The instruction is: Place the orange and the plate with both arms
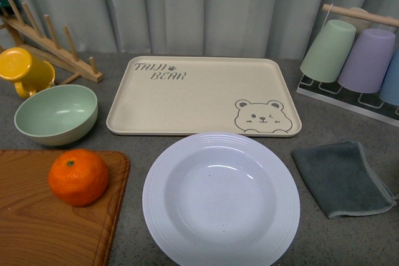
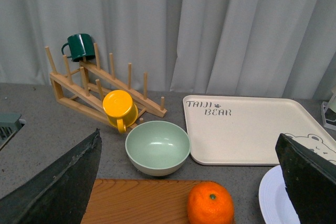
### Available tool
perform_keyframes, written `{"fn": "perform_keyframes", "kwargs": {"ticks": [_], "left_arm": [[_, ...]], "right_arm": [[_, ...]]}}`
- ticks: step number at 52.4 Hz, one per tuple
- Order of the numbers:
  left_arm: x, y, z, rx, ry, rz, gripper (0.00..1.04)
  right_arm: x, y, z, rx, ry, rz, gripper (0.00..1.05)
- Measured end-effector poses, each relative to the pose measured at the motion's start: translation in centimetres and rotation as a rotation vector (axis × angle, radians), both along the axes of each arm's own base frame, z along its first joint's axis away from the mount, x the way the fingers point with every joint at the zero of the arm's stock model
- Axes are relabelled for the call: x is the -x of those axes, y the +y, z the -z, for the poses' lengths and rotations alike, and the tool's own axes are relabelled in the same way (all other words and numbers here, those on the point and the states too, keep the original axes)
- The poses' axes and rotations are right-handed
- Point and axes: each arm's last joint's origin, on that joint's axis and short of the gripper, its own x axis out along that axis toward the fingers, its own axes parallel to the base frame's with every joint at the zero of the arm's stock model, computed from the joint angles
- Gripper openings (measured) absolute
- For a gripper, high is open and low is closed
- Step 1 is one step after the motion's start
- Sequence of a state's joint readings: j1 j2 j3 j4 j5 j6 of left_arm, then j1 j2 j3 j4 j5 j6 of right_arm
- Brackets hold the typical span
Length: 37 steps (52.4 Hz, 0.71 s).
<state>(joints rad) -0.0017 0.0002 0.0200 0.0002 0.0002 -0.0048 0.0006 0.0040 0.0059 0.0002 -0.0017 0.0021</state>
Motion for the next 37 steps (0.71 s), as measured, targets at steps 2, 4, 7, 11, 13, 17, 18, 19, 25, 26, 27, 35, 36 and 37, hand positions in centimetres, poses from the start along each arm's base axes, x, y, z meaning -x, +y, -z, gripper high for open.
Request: {"fn": "perform_keyframes", "kwargs": {"ticks": [2,4,7,11,13,17,18,19,25,26,27,35,36,37], "left_arm": [[0.00,0.00,0.00,0.000,0.000,0.000,0.98],[0.00,0.00,0.00,0.000,0.000,0.000,0.98],[0.00,0.00,0.00,0.000,0.000,0.000,0.98],[0.00,0.00,0.00,0.000,0.000,0.000,0.98],[0.00,0.00,0.00,0.000,0.000,0.000,0.98],[0.00,0.00,0.00,0.000,0.000,0.000,0.98],[0.00,0.00,0.00,0.000,0.000,0.000,0.98],[0.00,0.00,0.00,0.000,0.000,0.000,0.98],[0.00,0.00,0.00,0.000,0.000,0.000,0.98],[0.00,0.00,0.00,0.000,0.000,0.000,0.98],[0.00,0.00,0.00,0.000,0.000,0.000,0.98],[0.00,0.00,0.00,0.000,0.000,0.000,0.98],[0.00,0.00,0.00,0.000,0.000,0.000,0.98],[0.00,0.00,0.00,0.000,0.000,0.000,0.98]], "right_arm": [[0.00,0.00,0.00,0.000,0.000,0.000,0.96],[0.00,0.00,0.00,0.000,0.000,0.000,0.96],[0.00,0.00,0.00,0.000,0.000,0.000,0.96],[0.00,0.00,0.00,0.000,0.000,0.000,0.96],[0.00,0.00,0.00,0.000,0.000,0.000,0.96],[0.00,0.00,0.00,0.000,0.000,0.000,0.96],[0.00,0.00,0.00,0.000,0.000,0.000,0.96],[0.00,0.00,0.00,0.000,0.000,0.000,0.96],[0.00,0.00,0.00,0.000,0.000,0.000,0.96],[0.00,0.00,0.00,0.000,0.000,0.000,0.96],[0.00,0.00,0.00,0.000,0.000,0.000,0.96],[0.00,0.00,0.00,0.000,0.000,0.000,0.96],[0.00,0.00,0.00,0.000,0.000,0.000,0.96],[0.00,0.00,0.00,0.000,0.000,0.000,0.96]]}}
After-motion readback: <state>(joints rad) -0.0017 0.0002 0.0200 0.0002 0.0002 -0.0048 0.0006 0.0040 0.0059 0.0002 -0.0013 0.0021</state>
